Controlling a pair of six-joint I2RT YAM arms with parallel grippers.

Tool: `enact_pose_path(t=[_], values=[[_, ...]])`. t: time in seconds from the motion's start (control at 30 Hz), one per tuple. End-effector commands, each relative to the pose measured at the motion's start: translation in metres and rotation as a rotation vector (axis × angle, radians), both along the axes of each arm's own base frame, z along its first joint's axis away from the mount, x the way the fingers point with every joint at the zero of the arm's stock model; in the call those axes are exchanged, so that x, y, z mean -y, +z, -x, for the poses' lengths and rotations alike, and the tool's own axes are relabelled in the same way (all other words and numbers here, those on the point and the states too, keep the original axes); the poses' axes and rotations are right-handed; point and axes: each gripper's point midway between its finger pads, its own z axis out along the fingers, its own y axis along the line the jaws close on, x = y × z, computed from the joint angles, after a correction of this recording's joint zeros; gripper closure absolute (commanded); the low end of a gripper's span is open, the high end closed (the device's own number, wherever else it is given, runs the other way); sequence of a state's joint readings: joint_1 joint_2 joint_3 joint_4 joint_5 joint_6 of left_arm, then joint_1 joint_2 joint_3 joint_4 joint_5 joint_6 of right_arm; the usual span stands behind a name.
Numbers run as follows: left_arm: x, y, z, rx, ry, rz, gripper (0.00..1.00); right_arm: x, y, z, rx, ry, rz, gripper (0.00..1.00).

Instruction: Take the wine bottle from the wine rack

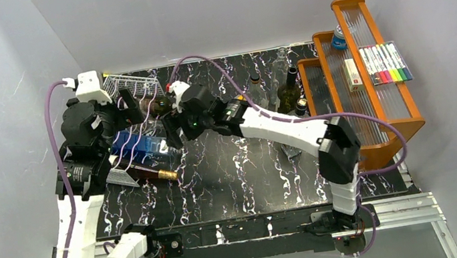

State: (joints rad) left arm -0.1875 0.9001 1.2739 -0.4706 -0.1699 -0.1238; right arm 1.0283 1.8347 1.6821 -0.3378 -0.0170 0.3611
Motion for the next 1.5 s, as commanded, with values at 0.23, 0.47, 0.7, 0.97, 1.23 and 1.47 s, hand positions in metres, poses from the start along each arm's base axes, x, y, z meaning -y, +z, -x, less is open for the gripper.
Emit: enact_pose_path(t=[0.23, 0.47, 0.7, 0.97, 1.23, 1.47], values=[[-0.014, 0.014, 0.022, 0.042, 0.023, -0.077, 0.02, -0.085, -0.013, -0.032, -0.002, 0.062, -0.132, 0.02], [-0.001, 0.01, 0.02, 0.036, -0.041, -0.064, 0.02, -0.08, -0.063, -0.052, -0.011, 0.097, -0.044, 0.02], [0.004, -0.001, 0.015, 0.011, -0.062, -0.064, 0.02, -0.051, -0.116, -0.039, 0.009, 0.318, 0.124, 0.03], [0.011, -0.004, 0.007, -0.012, -0.079, -0.043, 0.02, -0.067, -0.146, -0.032, -0.025, 0.433, 0.111, 0.17], [0.011, -0.017, -0.003, -0.047, -0.068, -0.045, 0.02, -0.078, -0.157, -0.035, -0.021, 0.454, 0.088, 0.23], [0.008, -0.028, -0.013, -0.077, -0.036, -0.053, 0.02, -0.084, -0.15, -0.04, -0.002, 0.448, 0.074, 0.47]])
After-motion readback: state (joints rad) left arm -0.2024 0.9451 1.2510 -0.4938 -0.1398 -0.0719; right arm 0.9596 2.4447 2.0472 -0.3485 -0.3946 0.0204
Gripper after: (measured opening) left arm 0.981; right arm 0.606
